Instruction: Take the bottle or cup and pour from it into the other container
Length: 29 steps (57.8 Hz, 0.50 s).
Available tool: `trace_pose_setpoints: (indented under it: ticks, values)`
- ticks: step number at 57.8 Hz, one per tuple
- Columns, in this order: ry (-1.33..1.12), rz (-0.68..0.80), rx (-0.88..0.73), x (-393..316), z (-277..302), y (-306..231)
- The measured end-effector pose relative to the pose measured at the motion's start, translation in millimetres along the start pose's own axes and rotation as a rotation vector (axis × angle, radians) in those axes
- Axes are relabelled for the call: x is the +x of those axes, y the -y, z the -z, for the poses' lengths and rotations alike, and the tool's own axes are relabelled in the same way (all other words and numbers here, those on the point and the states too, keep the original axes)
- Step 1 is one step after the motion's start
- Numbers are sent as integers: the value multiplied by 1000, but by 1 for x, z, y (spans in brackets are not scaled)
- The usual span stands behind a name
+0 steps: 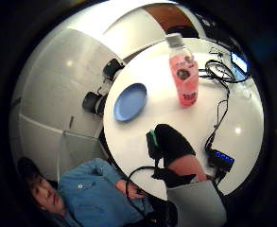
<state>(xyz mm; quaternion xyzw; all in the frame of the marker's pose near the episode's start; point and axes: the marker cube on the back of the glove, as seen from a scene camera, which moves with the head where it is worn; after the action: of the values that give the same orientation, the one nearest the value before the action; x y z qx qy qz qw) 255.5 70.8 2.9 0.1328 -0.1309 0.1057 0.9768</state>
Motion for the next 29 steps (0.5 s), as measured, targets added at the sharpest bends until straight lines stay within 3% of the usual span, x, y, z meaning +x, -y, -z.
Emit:
trace_pose_setpoints:
  ticks: [14,29]
  values:
    - [140,-24,-15,54,-19,23]
    - [313,-37,12,65,-42,53]
